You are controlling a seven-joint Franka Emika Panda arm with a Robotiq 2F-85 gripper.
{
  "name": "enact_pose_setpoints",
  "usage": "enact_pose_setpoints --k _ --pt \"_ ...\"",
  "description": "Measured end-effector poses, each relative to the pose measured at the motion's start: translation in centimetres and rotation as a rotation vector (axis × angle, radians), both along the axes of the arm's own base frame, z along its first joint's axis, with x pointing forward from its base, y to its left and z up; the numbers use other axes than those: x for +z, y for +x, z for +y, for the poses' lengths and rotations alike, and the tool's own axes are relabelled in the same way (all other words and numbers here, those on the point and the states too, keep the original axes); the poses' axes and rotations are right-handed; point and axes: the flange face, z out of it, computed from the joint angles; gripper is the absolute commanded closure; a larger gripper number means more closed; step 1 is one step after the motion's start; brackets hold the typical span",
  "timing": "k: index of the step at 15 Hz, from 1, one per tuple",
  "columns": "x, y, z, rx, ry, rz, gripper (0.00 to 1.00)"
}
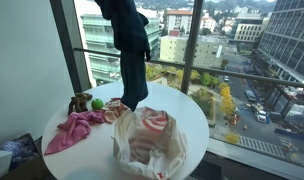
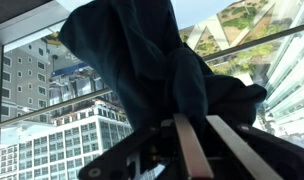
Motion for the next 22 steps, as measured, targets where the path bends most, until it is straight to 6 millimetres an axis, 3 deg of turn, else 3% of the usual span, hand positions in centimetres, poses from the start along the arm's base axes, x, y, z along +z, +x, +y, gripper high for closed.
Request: enact_pose_setpoints --k 3,6,10,12,18,22 --pt "2.3 -5.0 -0.8 -0.072 0.017 0.011 0.97" --pt "0.5 -6.4 -1.1 -0.084 0.021 0.063 0.97" --pt "-6.8 -3.7 -1.6 -0.084 -0.001 0.194 0.97" --pt "-9.5 -2.0 -2.1 -0.081 -0.03 0.229 0.97" --pt "-11.4 0.7 -4.8 -0.093 -0.109 0.234 0.97" --pt "-17.0 2.9 -5.0 -0.03 -0.054 0.267 0.97"
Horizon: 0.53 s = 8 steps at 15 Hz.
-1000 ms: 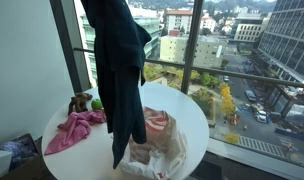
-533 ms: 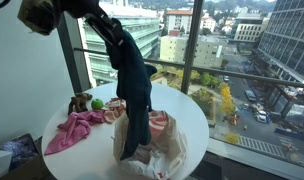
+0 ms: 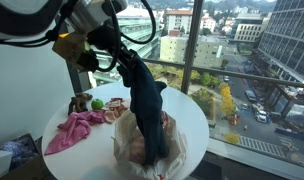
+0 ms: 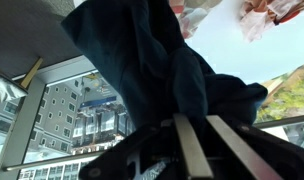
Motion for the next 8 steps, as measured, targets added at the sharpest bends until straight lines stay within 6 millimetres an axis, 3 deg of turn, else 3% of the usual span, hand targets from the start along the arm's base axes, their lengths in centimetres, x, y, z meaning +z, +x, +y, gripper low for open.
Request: enact_pose_setpoints --k 4,8 --pt "-6.2 3.3 0.9 0.051 0.056 0.033 0.97" --pt "-13.1 4.4 -1.7 0.0 0.095 0.135 0.97"
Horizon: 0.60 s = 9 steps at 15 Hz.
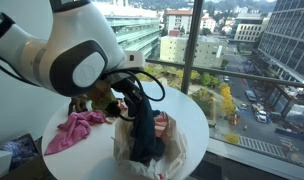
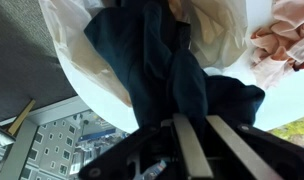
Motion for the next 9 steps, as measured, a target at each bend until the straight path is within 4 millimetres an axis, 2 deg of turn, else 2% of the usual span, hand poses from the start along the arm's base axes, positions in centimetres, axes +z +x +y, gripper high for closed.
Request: enact_pose_setpoints --k 2,4,6,9 --pt "-3.4 -0.3 -1.6 -0.027 0.015 0.073 0.97" --pt "-6.5 -0.6 -2.3 -0.036 0.032 0.135 0.97" --pt "-9.1 -0.5 -2.2 -0.015 0.038 0.182 0.97" --pt "-12.2 1.2 -1.3 0.064 0.022 0.244 0.97"
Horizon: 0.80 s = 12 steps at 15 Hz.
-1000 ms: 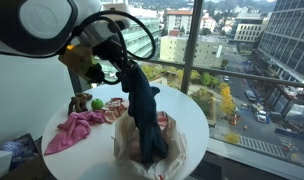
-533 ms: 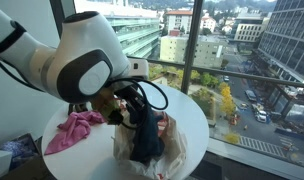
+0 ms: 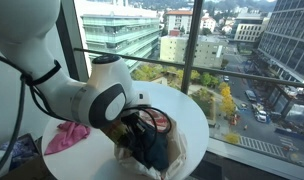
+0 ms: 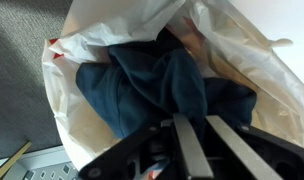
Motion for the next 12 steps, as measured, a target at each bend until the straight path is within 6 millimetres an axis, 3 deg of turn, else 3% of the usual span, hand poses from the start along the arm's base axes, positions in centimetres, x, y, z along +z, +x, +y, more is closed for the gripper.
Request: enact_pose_setpoints --k 6,12 --pt "-3.7 6.4 0.0 0.165 -0.094 0.036 0.97" --pt "-11.3 10.8 -0.7 0.204 -0.122 0.1 0.97"
